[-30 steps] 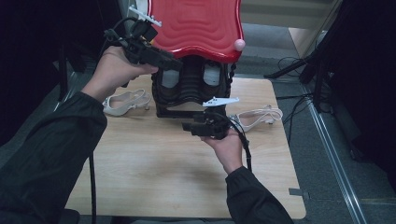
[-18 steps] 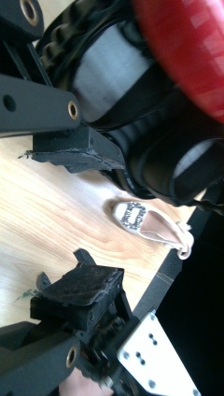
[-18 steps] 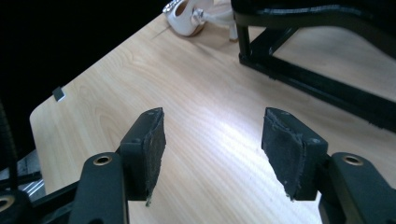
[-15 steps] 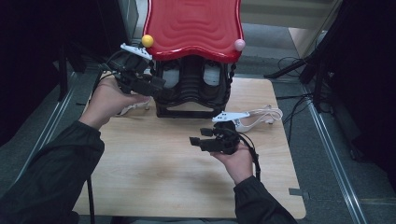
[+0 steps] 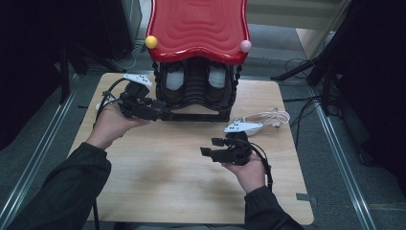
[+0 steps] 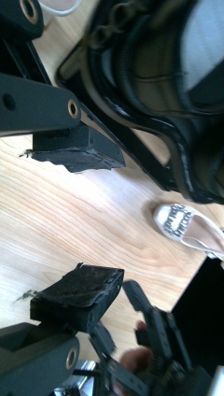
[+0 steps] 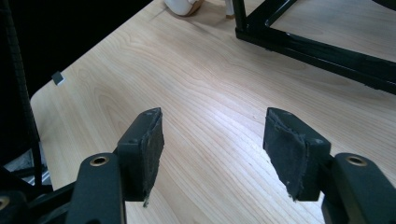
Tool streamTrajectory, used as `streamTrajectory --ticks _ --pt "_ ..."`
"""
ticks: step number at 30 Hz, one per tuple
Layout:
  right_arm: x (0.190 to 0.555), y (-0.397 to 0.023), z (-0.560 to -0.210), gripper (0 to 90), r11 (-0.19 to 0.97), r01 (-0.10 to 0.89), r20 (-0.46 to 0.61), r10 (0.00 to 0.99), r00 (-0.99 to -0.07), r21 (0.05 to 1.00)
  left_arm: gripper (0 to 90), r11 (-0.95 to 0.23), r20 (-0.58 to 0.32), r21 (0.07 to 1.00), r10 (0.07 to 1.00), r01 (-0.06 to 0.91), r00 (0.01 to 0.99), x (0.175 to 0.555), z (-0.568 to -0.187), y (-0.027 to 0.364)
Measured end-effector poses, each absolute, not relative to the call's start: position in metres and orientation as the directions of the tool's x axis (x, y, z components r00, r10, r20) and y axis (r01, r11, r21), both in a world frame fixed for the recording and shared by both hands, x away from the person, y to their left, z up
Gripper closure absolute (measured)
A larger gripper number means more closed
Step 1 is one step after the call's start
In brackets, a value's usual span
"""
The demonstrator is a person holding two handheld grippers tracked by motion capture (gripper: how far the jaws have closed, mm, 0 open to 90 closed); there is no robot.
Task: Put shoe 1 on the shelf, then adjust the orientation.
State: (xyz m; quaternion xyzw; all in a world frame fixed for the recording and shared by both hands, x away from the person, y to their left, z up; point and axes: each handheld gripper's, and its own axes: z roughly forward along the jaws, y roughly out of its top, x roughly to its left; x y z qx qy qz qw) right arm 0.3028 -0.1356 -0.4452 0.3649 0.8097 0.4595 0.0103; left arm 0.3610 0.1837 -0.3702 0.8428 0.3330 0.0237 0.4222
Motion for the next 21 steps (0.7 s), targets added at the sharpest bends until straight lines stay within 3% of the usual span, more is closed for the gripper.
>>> streamTrajectory --ticks 8,15,21 --pt "0.3 -0.139 -0.45 38.0 0.336 0.577 0.301 0.602 -0.74 0.744 45.2 -0.409 -0.263 0.714 0.596 0.568 0.759 0.354 -0.397 0.2" --pt "0.3 -0.144 -0.452 37.4 0.332 0.579 0.302 0.605 -0.736 0.745 64.8 -0.341 -0.294 0.716 0.644 0.609 0.706 0.361 -0.404 0.227" --pt "0.3 -0.147 -0.453 36.9 0.327 0.584 0.307 0.608 -0.732 0.743 81.9 -0.335 -0.262 0.716 0.684 0.612 0.681 0.372 -0.408 0.247"
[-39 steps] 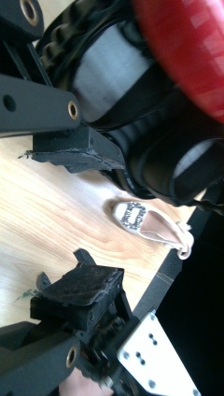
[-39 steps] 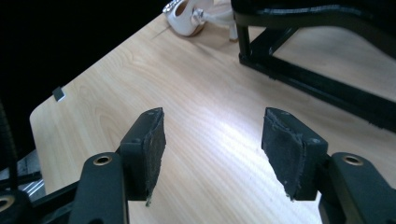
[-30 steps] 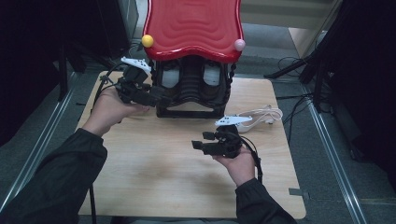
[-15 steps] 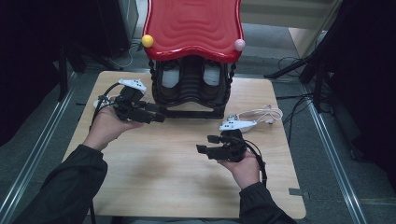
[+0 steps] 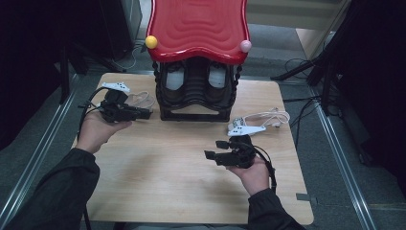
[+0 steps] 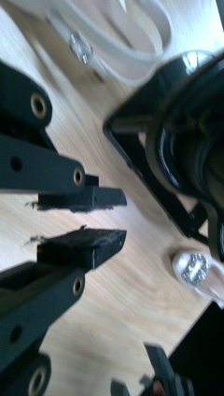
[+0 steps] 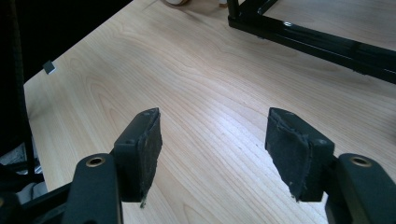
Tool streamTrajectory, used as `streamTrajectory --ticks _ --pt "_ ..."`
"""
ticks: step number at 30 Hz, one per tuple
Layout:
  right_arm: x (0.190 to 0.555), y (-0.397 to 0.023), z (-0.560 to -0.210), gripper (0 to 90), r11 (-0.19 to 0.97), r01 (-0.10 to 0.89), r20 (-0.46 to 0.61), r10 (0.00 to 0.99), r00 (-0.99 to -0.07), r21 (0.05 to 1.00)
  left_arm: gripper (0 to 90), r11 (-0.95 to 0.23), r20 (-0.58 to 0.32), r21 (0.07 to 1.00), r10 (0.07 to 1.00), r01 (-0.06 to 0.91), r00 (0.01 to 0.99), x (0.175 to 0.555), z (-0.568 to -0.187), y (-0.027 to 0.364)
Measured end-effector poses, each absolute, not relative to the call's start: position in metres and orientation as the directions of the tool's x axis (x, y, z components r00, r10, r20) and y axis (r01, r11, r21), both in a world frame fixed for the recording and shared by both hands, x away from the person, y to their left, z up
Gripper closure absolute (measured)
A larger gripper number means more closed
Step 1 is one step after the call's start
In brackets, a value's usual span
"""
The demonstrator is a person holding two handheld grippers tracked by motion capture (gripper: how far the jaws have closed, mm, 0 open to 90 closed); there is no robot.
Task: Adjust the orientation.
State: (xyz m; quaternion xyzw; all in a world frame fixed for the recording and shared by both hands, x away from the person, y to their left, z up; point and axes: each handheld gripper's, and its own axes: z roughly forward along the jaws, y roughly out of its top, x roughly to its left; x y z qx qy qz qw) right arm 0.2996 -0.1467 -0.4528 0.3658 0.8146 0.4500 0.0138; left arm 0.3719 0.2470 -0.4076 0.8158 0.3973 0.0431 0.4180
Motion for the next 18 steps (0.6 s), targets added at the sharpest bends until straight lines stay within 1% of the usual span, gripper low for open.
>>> streamTrajectory --ticks 2,4,5,8,11,18 --pt "0.3 -0.147 -0.453 36.9 0.323 0.585 0.309 0.61 -0.73 0.744 86.1 -0.343 -0.252 0.708 0.695 0.618 0.674 0.377 -0.409 0.253" --pt "0.3 -0.147 -0.453 36.9 0.324 0.586 0.309 0.611 -0.729 0.743 89.7 -0.328 -0.274 0.696 0.701 0.638 0.659 0.383 -0.411 0.259" --pt "0.3 -0.147 -0.453 36.9 0.323 0.587 0.309 0.611 -0.728 0.743 89.9 -0.328 -0.274 0.696 0.701 0.638 0.659 0.383 -0.411 0.259" --pt "0.301 -0.148 -0.454 36.7 0.325 0.588 0.307 0.614 -0.727 0.741 90.0 -0.319 -0.286 0.674 0.719 0.667 0.633 0.399 -0.414 0.271" --pt "0.3 -0.149 -0.455 36.6 0.333 0.576 0.281 0.627 -0.726 0.746 90.0 -0.298 -0.301 0.674 0.726 0.677 0.619 0.407 -0.416 0.276" --pt "0.299 -0.153 -0.455 36.3 0.32 0.587 0.289 0.639 -0.713 0.743 90.0 -0.265 -0.302 0.653 0.768 0.71 0.565 0.437 -0.418 0.292"
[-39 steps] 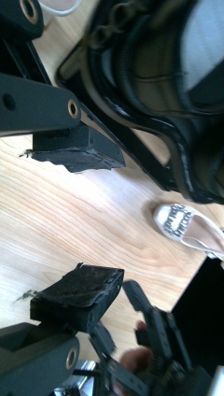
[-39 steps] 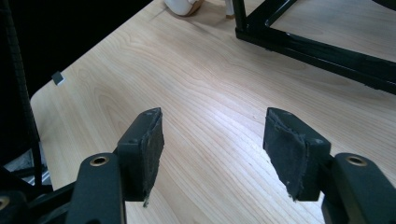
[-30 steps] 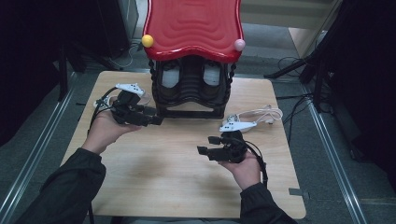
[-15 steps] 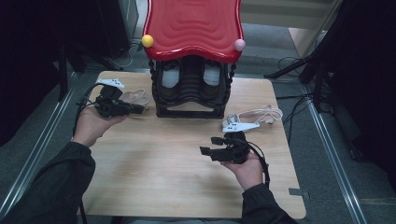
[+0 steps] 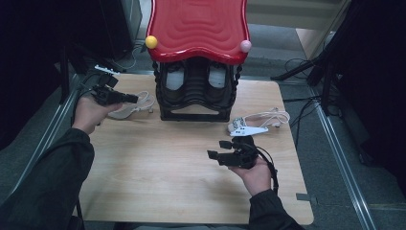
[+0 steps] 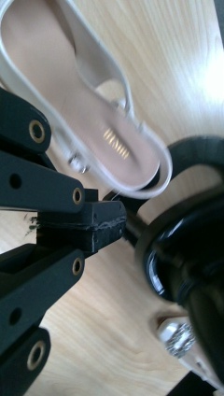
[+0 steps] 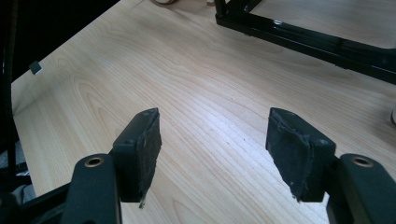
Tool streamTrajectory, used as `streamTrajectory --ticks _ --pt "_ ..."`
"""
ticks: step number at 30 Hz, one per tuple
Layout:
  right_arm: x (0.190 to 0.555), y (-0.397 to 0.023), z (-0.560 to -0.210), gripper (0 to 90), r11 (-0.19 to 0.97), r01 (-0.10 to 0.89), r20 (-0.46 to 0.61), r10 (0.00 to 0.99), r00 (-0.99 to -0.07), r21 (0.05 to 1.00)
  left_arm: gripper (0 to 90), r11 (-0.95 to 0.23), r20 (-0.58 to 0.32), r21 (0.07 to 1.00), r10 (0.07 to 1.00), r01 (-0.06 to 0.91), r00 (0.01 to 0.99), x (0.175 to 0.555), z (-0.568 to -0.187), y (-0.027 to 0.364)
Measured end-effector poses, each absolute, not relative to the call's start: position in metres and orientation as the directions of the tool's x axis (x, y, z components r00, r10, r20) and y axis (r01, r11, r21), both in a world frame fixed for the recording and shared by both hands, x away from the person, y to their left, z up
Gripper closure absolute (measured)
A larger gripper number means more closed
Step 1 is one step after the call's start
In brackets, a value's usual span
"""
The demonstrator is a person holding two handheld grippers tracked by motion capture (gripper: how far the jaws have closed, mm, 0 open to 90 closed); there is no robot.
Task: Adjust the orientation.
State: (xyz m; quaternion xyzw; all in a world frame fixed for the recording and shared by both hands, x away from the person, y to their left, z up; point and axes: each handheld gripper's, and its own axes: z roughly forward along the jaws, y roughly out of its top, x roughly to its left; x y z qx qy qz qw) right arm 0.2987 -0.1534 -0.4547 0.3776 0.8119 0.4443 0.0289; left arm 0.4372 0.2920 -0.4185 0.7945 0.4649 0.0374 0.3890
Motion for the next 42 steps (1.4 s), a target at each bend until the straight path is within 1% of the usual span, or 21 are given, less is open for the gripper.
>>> streamTrajectory --ticks 3,10,12,14,18,26,30,34,38,42 --pt "0.298 -0.156 -0.456 36.2 0.317 0.59 0.288 0.644 -0.709 0.743 90.0 -0.282 -0.278 0.64 0.783 0.715 0.556 0.448 -0.422 0.293" --pt "0.295 -0.161 -0.457 35.5 0.308 0.597 0.287 0.658 -0.696 0.741 90.0 -0.258 -0.292 0.622 0.8 0.74 0.524 0.464 -0.438 0.288" --pt "0.294 -0.165 -0.457 35.5 0.299 0.601 0.291 0.664 -0.689 0.741 90.0 -0.252 -0.301 0.62 0.798 0.743 0.522 0.468 -0.445 0.288" --pt "0.293 -0.167 -0.457 35.5 0.296 0.603 0.289 0.669 -0.684 0.741 90.0 -0.243 -0.308 0.598 0.81 0.764 0.499 0.471 -0.459 0.288" --pt "0.293 -0.168 -0.459 35.3 0.295 0.608 0.291 0.674 -0.679 0.737 90.0 -0.262 -0.315 0.574 0.804 0.776 0.504 0.47 -0.47 0.282" --pt "0.294 -0.168 -0.459 35.2 0.3 0.608 0.286 0.676 -0.679 0.735 89.9 -0.249 -0.335 0.578 0.796 0.777 0.504 0.463 -0.474 0.284" --pt "0.295 -0.166 -0.459 35.2 0.301 0.608 0.288 0.673 -0.682 0.735 89.9 -0.263 -0.331 0.575 0.791 0.775 0.514 0.455 -0.476 0.287" --pt "0.296 -0.164 -0.46 35.2 0.304 0.605 0.288 0.668 -0.687 0.736 89.9 -0.261 -0.337 0.566 0.792 0.782 0.508 0.449 -0.477 0.293" --pt "0.297 -0.162 -0.459 35.3 0.307 0.6 0.287 0.663 -0.692 0.739 89.9 -0.234 -0.35 0.572 0.797 0.786 0.492 0.444 -0.478 0.3" --pt "0.299 -0.16 -0.459 35.3 0.308 0.598 0.286 0.66 -0.695 0.74 90.0 -0.241 -0.343 0.561 0.803 0.792 0.487 0.44 -0.48 0.304"
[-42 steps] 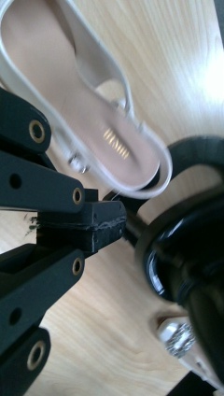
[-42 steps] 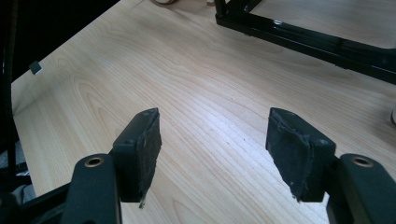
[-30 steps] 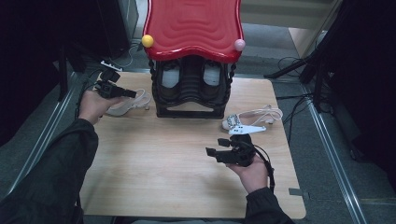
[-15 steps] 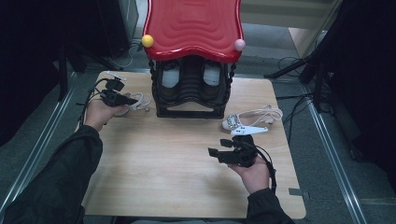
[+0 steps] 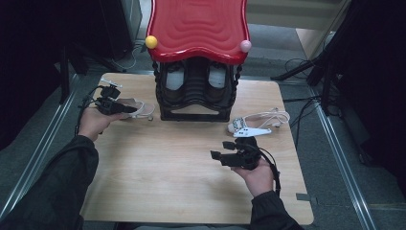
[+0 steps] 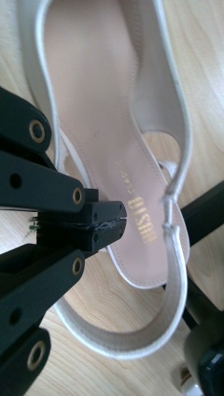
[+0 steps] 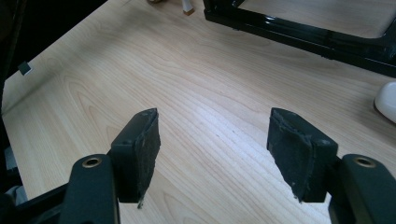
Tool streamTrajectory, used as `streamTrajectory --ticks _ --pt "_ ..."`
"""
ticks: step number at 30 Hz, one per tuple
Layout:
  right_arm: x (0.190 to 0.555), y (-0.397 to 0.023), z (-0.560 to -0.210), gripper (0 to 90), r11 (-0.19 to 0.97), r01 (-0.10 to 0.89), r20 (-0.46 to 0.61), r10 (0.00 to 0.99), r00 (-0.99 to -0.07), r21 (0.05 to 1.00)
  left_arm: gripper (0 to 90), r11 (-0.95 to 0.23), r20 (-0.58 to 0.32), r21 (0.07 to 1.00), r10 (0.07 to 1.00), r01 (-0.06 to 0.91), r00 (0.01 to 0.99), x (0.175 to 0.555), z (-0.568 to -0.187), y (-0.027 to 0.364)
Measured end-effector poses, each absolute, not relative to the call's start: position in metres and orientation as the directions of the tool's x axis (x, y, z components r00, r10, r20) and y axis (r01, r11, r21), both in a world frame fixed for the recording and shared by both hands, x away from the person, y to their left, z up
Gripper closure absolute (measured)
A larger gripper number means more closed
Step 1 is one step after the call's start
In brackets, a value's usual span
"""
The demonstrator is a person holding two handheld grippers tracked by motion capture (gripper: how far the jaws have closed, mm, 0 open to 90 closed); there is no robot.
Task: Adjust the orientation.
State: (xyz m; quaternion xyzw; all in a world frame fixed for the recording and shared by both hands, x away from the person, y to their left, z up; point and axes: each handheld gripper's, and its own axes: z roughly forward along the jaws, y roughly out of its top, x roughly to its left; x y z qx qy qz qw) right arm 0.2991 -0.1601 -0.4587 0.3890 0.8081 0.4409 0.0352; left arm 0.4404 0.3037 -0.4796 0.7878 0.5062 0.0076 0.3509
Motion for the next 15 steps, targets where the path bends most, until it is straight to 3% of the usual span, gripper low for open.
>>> streamTrajectory --ticks 15 --pt "0.305 -0.153 -0.457 35.3 0.315 0.588 0.286 0.644 -0.709 0.745 89.9 -0.277 -0.294 0.509 0.834 0.815 0.467 0.435 -0.479 0.322"
